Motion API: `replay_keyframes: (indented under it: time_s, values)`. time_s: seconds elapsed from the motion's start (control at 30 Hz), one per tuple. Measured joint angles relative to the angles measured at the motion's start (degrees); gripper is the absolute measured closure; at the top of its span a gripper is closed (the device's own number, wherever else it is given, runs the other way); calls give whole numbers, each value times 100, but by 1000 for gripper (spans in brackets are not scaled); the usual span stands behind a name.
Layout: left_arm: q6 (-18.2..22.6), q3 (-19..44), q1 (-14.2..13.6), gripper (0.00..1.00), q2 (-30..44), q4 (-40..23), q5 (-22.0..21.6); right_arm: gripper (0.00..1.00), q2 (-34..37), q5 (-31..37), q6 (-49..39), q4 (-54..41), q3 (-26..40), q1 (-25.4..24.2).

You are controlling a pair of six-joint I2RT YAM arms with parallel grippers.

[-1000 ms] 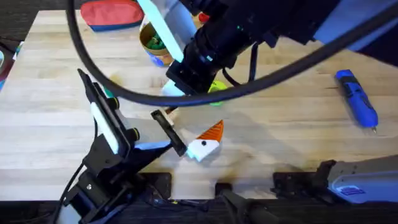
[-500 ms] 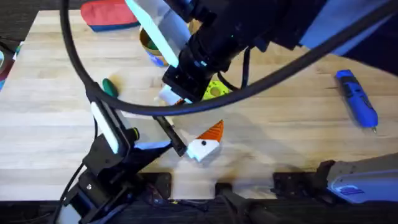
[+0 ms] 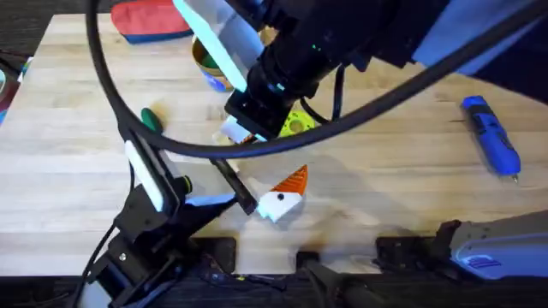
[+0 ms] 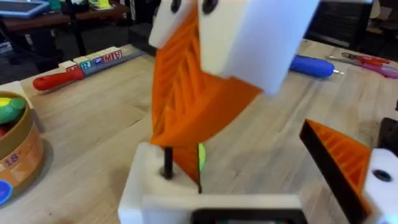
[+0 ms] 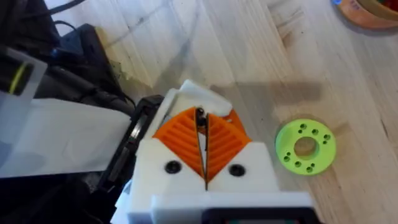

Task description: Pick up the gripper from the table and insert it into the empty holder that is missing its gripper. Then pick up a screw, insert it into the mounting hole, and use the screwdriver to tighten it. Finally, clean up the table by picking up the vegetable and placing it into the bucket.

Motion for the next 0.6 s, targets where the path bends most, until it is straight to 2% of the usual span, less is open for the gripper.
replay_keyframes:
  time_s: [0.6]
  values:
    - [2,0,0,14,0,0,0,998,22,39,-68,-100,52,-2]
